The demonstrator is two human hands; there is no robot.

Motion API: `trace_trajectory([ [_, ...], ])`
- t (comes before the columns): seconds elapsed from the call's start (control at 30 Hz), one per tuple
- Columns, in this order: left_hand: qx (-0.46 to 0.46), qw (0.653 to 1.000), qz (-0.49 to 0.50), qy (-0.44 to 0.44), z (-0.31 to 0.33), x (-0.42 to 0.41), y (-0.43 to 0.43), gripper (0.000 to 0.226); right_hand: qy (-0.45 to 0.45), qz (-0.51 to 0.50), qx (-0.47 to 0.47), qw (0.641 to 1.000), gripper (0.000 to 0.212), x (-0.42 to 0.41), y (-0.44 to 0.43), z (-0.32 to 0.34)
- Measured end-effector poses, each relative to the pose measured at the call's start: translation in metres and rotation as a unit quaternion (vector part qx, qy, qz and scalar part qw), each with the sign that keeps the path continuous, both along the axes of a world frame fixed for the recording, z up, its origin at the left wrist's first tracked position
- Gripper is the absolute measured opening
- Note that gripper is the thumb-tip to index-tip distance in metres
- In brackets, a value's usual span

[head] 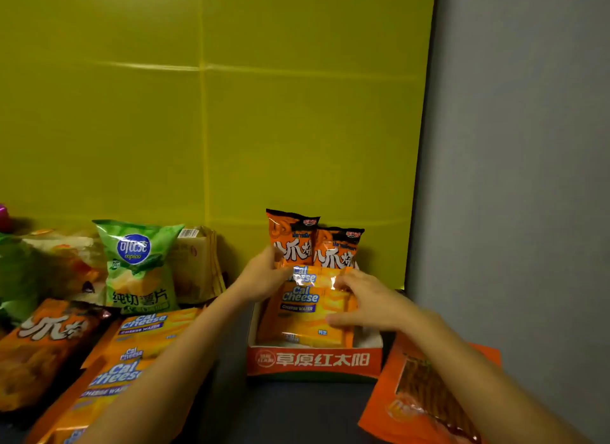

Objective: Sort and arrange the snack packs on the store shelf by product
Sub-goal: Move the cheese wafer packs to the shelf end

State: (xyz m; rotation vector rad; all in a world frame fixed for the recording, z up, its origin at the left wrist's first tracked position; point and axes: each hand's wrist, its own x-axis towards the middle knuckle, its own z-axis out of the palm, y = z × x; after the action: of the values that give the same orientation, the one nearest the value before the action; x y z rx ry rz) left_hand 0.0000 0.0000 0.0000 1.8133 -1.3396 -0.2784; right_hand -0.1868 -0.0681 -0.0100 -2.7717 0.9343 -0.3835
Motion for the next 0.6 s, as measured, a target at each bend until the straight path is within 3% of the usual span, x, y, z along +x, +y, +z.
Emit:
trace_trajectory([
  [0.1,0.028,1.000,0.001,0.012,0.001,0.004,-0.016,0.048,0.057,-0.012,-0.036,0.998,0.083,0.003,-0.005,0.000],
  [0.23,0.086,0.995,0.028,-0.040,-0.001,0.006,-0.038,0.055,0.124,-0.027,-0.076,0.989,0.093,0.009,-0.010,-0.001],
  [0.33,0.124,0.987,0.066,-0.077,0.003,-0.003,-0.045,0.060,0.137,-0.028,-0.076,0.987,0.090,0.013,-0.012,0.000],
  [0.47,0.123,0.988,0.083,-0.040,0.006,-0.007,-0.054,0.081,0.125,-0.034,-0.044,0.991,0.086,0.014,-0.012,0.002],
  [0.6,0.122,0.989,0.082,-0.026,0.003,-0.006,-0.055,0.088,0.119,-0.041,-0.027,0.992,0.094,0.013,-0.009,0.003],
])
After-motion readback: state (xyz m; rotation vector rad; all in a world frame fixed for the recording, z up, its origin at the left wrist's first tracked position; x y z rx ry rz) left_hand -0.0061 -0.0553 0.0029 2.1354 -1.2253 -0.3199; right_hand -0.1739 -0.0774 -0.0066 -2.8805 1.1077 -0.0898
